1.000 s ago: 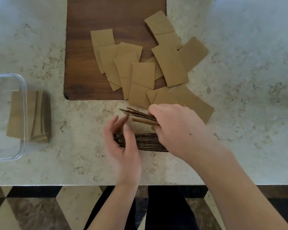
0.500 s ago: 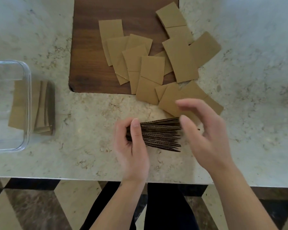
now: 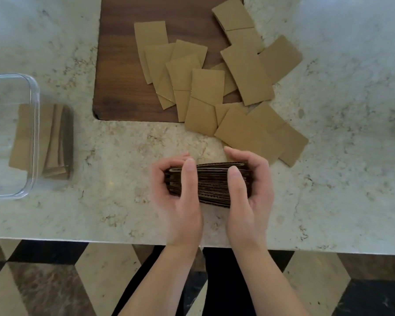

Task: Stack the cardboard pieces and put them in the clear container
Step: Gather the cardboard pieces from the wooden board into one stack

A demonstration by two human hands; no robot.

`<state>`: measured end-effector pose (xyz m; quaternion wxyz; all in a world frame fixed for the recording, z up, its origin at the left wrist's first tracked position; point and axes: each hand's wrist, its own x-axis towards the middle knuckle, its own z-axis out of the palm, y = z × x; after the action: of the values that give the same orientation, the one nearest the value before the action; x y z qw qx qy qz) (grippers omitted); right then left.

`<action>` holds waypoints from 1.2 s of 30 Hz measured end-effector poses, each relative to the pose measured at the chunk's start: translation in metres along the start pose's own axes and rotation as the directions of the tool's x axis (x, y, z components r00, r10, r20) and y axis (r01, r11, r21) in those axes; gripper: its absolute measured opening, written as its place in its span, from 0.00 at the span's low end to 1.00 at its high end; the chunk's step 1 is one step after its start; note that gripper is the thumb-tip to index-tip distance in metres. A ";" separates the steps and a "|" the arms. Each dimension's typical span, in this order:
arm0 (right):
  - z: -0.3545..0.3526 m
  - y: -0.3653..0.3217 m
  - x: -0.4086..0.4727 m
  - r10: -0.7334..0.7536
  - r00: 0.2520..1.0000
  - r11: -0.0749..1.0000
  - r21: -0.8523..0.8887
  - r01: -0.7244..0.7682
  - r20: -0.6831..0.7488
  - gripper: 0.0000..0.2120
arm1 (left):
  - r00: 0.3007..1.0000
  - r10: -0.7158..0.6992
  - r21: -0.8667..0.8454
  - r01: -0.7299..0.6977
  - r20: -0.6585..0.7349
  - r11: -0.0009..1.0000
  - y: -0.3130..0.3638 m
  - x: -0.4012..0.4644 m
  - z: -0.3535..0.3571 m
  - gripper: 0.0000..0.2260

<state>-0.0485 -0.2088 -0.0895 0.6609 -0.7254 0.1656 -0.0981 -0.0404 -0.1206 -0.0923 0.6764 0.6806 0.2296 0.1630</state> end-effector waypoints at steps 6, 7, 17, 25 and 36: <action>-0.019 0.012 -0.004 -0.065 0.988 0.992 0.119 0.049 0.137 0.25 | 0.996 0.065 0.043 -0.062 -0.068 0.997 -0.011 -0.011 -0.004 0.08; -0.018 0.013 -0.005 -0.094 0.985 0.993 0.082 0.083 0.146 0.23 | 0.994 0.067 0.041 -0.063 -0.090 0.997 -0.011 -0.011 -0.004 0.09; 0.002 0.011 0.003 -0.012 0.999 1.000 -0.008 0.012 -0.047 0.12 | 0.996 -0.043 -0.014 0.042 -0.076 0.999 -0.010 -0.022 -0.015 0.05; -0.021 -0.007 0.022 0.000 1.000 0.971 -0.241 0.003 0.014 0.04 | 1.000 -0.014 0.105 0.016 -0.026 0.994 -0.013 -0.020 -0.019 0.04; -0.019 -0.027 0.087 0.246 0.969 0.335 -0.935 -0.117 -0.033 0.55 | 0.999 -0.031 0.152 0.032 -0.010 0.988 -0.011 -0.022 -0.019 0.06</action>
<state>0.0281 -0.2568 -0.0674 0.1488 -0.9522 0.2335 0.1288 -0.0703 -0.1168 -0.1009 0.6240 0.7261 0.2545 0.1368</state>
